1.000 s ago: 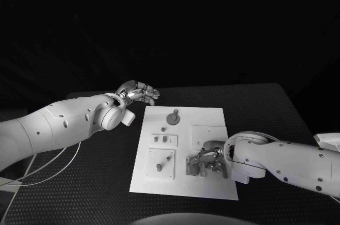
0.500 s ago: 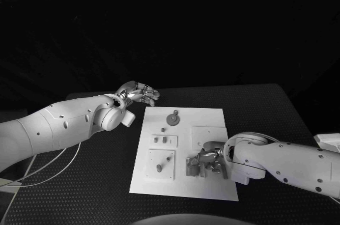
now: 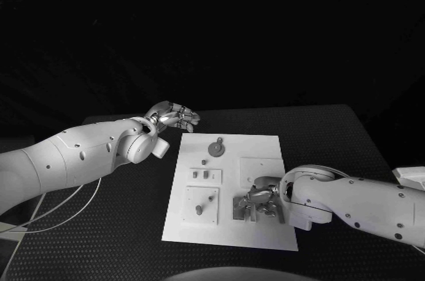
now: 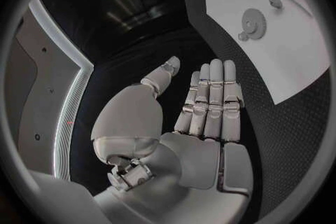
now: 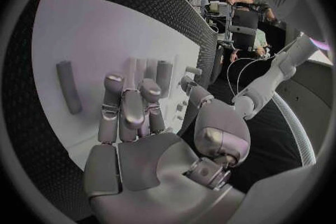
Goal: Assemble the parts on the task board
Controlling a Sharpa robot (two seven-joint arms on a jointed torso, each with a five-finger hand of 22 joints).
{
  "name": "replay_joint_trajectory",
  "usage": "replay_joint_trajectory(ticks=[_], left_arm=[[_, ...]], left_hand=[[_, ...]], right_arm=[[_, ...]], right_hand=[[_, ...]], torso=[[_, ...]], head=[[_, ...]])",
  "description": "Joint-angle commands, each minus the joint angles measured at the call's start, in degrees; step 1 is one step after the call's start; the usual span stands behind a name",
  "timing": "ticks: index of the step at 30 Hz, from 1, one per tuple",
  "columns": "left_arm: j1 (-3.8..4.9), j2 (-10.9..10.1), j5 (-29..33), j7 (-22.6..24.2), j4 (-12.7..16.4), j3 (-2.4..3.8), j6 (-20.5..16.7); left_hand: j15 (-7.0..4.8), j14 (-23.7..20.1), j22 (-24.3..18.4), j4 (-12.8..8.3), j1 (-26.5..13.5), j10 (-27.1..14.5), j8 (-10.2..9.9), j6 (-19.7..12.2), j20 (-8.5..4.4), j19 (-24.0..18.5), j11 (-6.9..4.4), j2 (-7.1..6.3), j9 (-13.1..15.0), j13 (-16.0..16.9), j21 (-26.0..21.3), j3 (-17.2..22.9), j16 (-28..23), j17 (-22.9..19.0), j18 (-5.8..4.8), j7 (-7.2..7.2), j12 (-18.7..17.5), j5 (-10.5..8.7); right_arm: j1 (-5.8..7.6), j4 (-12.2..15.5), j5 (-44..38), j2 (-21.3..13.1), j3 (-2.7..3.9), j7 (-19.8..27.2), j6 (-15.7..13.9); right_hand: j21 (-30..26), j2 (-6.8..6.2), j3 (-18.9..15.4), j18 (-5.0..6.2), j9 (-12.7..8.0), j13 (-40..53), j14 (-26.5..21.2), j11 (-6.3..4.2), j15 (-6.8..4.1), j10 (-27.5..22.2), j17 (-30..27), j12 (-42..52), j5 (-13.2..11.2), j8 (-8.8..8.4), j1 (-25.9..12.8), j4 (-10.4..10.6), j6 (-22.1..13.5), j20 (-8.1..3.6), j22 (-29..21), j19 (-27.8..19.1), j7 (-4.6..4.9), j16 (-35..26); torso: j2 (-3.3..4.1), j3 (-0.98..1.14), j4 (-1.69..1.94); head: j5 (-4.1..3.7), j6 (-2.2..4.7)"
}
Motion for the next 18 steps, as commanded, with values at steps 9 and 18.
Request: replay_joint_trajectory(ticks=[9,18], left_arm=[[0.03,0.1,0.3,0.4,0.1,0.03,0.6],[0.02,0.1,0.3,0.5,0.0,0.03,0.5]], left_hand=[[0.05,0.3,0.1,0.3,-0.5,0.4,0.2,-0.4,0.01,0.4,-0.03,-0.14,-0.1,-0.1,-0.3,0.1,-0.3,0.1,0.67,0.03,-0.4,0.0],[0.05,0.3,0.1,0.3,-0.4,0.4,0.2,-0.4,0.01,0.4,-0.04,-0.12,-0.1,-0.1,-0.3,0.1,-0.3,0.2,0.68,0.03,-0.4,0.01]], right_arm=[[-0.39,0.5,-2.8,-0.7,-0.33,0.4,-0.8],[0.54,2.3,-4.4,-3.0,-0.31,1.8,-1.6]], right_hand=[[0.0,0.37,0.0,1.17,0.2,0.2,-0.1,0.02,-0.07,-0.1,0.3,0.2,0.2,-0.03,0.9,0.3,-0.1,-0.45,1.0,0.2,0.32,0.1],[0.1,2.12,-1.3,1.17,0.4,0.1,0.1,0.01,-0.07,0.1,0.3,0.2,0.2,0.08,2.9,-2.0,-0.1,-0.46,1.0,0.2,0.3,0.1]], torso=[[0.0,0.01,0.0],[-0.03,-0.01,-0.04]], head=[[0.02,0.1],[-0.1,0.65]])
